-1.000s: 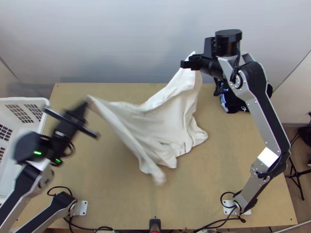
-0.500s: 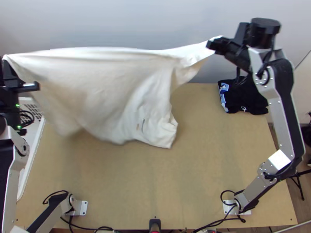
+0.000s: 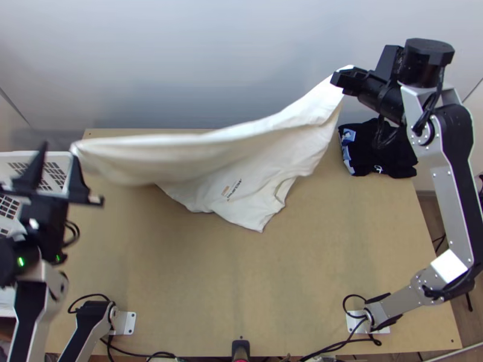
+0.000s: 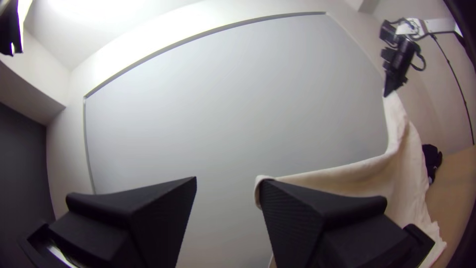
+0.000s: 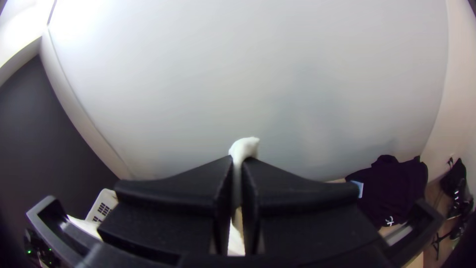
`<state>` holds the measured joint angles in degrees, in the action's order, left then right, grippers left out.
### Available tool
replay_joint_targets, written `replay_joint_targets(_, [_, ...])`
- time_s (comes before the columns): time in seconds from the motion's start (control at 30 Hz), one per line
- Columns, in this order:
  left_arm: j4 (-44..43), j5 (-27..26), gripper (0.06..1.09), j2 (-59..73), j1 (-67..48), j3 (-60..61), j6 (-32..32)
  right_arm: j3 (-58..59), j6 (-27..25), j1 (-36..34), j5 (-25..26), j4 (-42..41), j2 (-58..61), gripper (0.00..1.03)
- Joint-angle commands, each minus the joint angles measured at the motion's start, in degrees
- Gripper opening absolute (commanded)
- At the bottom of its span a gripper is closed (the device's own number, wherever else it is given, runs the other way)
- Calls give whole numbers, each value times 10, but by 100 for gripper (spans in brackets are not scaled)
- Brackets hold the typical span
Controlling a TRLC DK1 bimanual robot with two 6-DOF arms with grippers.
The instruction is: Fold the t-shirt
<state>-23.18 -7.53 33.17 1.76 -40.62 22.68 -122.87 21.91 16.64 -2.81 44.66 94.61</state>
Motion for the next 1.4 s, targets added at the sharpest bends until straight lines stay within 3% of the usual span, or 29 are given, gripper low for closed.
replay_joint_targets(0.0, [62, -18, 68, -145, -93, 111, 101, 39, 1, 23, -15, 3, -33, 4])
replay_joint_targets(0.17, [175, -137, 68, -286, -99, 176, 206, 70, 1, 28, -15, 3, -55, 4])
replay_joint_targets(0.3, [303, -251, 64, -333, -102, 164, 331, 83, 1, 26, -17, 4, -59, 4])
replay_joint_targets(0.47, [293, -342, 66, -311, -110, 152, 407, 88, 4, 28, -21, 4, -59, 4])
replay_joint_targets(0.53, [293, -401, 66, -311, -115, 152, 417, 91, 10, 28, -23, 4, -59, 4])
replay_joint_targets(0.7, [331, -467, 66, -302, -115, 155, 469, 119, 16, 27, -37, 4, -65, 4])
replay_joint_targets(0.77, [376, -476, 66, -289, -115, 152, 530, 127, 18, 27, -40, 3, -67, 5])
replay_joint_targets(0.87, [445, -477, 65, -254, -116, 152, 642, 131, 21, 27, -43, 3, -67, 17])
replay_joint_targets(1.0, [482, -456, 65, -198, -115, 165, 740, 133, 26, 27, -45, 3, -66, 17])
replay_joint_targets(1.1, [486, -429, 65, -157, -114, 189, 782, 147, 24, 28, -46, 3, -66, 17])
replay_joint_targets(1.23, [536, -345, 65, -108, -109, 208, 845, 159, 23, 29, -48, 2, -66, 17])
replay_joint_targets(1.37, [562, -293, 65, -74, -130, 210, 847, 163, 23, 34, -48, -4, -58, 17])
